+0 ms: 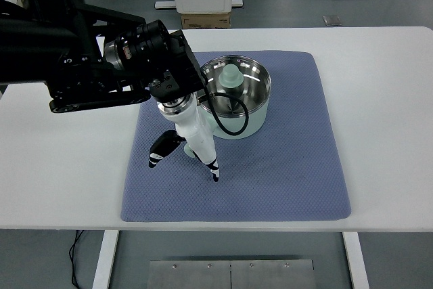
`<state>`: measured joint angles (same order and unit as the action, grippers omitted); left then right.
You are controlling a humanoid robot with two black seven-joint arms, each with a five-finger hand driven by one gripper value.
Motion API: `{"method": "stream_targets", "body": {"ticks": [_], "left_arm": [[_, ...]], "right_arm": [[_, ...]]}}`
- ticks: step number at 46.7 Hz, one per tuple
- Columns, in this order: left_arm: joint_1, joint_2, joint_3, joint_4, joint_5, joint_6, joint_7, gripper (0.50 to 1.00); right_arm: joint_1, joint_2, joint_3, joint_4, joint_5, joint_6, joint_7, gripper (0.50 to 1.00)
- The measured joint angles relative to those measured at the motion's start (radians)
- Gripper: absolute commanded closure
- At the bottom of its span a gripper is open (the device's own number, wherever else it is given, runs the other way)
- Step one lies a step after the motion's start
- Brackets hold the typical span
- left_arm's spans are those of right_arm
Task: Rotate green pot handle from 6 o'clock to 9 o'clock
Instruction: 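Drag the handle around the pot toward the left arm's side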
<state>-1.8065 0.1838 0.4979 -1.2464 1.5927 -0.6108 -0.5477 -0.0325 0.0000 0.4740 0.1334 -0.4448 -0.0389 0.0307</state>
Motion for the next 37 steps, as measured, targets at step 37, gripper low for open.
{"method": "stream_targets", "body": {"ticks": [37], "left_arm": [[-0.026, 0.008, 0.086, 0.038, 0.114, 0.000, 0.048, 0.500]], "right_arm": [[0.000, 0.000, 0.000, 0.000, 0.000, 0.000, 0.000, 0.500]]}}
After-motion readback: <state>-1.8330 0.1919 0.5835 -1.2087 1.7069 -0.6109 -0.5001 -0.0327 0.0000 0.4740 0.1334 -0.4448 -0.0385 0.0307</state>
